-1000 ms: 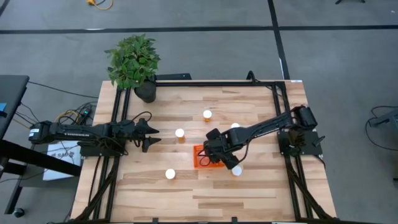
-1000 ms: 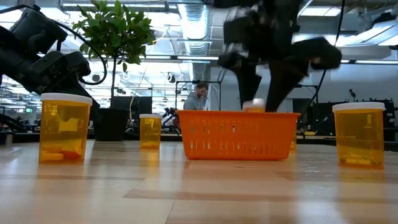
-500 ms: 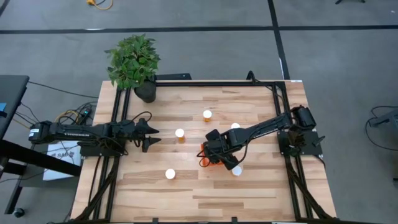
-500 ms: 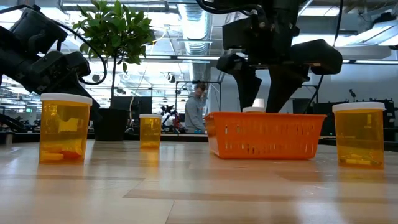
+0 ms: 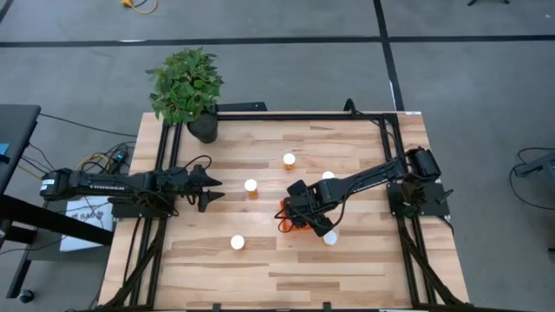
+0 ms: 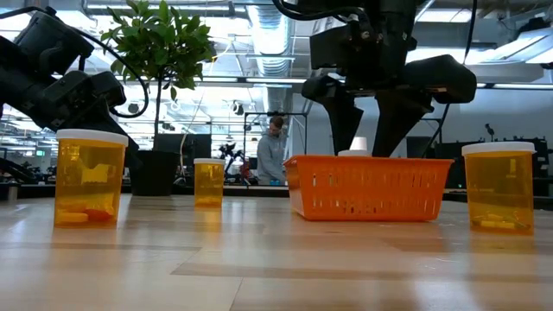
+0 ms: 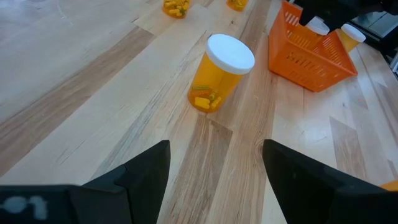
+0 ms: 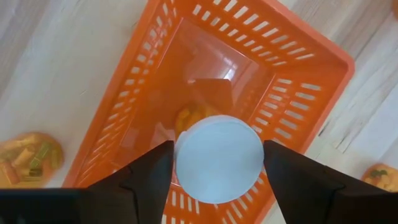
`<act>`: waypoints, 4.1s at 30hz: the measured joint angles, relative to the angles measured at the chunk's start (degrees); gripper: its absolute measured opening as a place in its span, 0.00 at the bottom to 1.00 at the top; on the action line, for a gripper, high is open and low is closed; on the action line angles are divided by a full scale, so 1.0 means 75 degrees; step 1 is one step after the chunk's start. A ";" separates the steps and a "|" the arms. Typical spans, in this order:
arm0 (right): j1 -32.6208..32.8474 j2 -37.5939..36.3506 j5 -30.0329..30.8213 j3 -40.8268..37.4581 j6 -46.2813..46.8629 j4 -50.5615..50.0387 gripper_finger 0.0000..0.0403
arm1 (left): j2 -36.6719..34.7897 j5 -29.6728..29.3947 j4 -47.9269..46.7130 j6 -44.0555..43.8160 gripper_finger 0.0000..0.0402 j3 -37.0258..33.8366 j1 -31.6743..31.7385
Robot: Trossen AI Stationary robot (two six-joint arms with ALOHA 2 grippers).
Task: Pick and place pill bottles into a basket
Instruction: Put the orange pill bottle into the orange bin
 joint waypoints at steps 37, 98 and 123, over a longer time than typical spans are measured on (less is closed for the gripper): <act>-0.0052 -0.0412 -0.0005 0.3847 0.1423 -0.4758 0.60 | 0.0000 0.0000 0.0000 0.0000 0.61 0.0001 -0.0001; -0.3177 -0.2375 -0.0650 -0.0979 0.0210 -0.1527 0.60 | -0.0002 -0.0002 0.0000 0.0000 0.61 -0.0001 0.0000; -0.3292 -0.2375 -0.0554 -0.1122 0.0270 -0.1549 0.80 | -0.0003 -0.0003 0.0000 0.0000 0.61 -0.0001 0.0002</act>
